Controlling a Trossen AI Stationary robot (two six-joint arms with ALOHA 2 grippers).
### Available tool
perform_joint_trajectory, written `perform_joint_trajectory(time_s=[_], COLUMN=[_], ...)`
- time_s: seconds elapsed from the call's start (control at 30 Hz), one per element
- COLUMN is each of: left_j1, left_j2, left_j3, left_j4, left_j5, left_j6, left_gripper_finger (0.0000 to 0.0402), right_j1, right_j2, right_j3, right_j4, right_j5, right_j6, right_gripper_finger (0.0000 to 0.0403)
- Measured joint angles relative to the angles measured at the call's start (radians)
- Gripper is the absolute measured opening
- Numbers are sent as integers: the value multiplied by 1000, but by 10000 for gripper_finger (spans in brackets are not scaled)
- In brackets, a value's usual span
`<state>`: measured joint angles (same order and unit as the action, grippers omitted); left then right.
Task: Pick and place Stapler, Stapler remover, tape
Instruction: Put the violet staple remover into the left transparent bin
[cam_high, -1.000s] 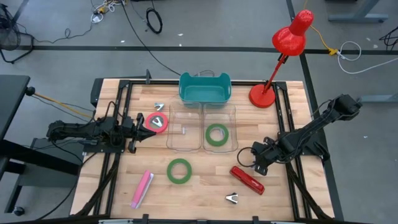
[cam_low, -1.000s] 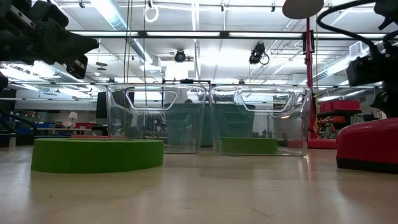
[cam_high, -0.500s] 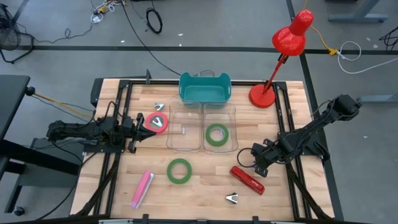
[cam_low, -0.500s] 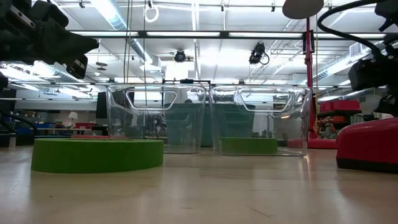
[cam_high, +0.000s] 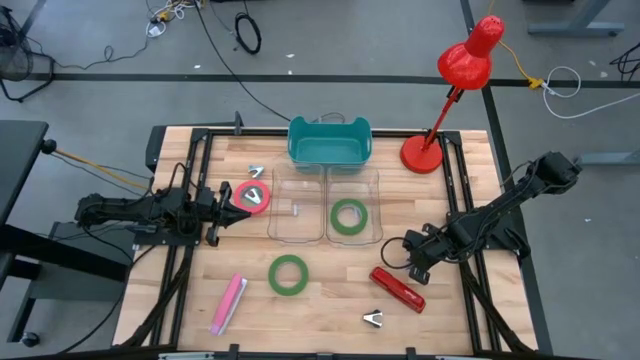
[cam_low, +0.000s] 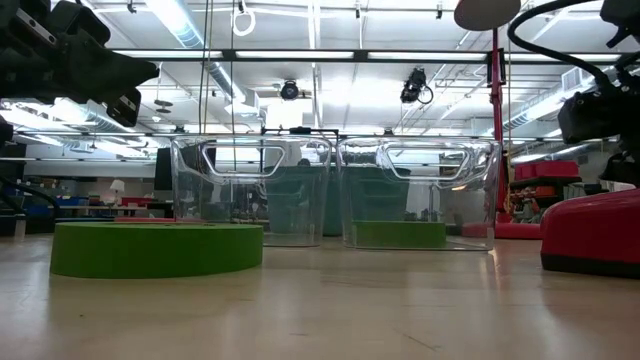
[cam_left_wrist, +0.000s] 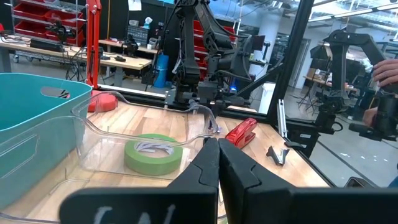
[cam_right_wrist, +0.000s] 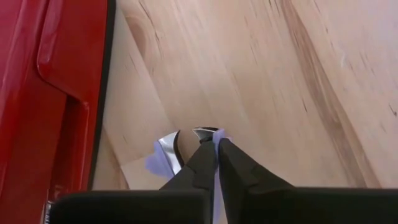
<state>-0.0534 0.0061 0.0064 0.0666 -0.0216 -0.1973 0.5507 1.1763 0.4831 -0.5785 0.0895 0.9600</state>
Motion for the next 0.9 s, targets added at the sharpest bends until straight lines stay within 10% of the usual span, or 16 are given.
perform_joint_trajectory(time_s=[0.9], left_j1=[0], left_j2=[0], left_j3=[0], left_j4=[0], left_j5=[0], left_j6=[0], left_gripper_finger=[3], right_j1=[-72], right_j2=[1], right_j3=[436], right_j4=[-88], right_j5=[34], right_j6=[-420], right_gripper_finger=[2])
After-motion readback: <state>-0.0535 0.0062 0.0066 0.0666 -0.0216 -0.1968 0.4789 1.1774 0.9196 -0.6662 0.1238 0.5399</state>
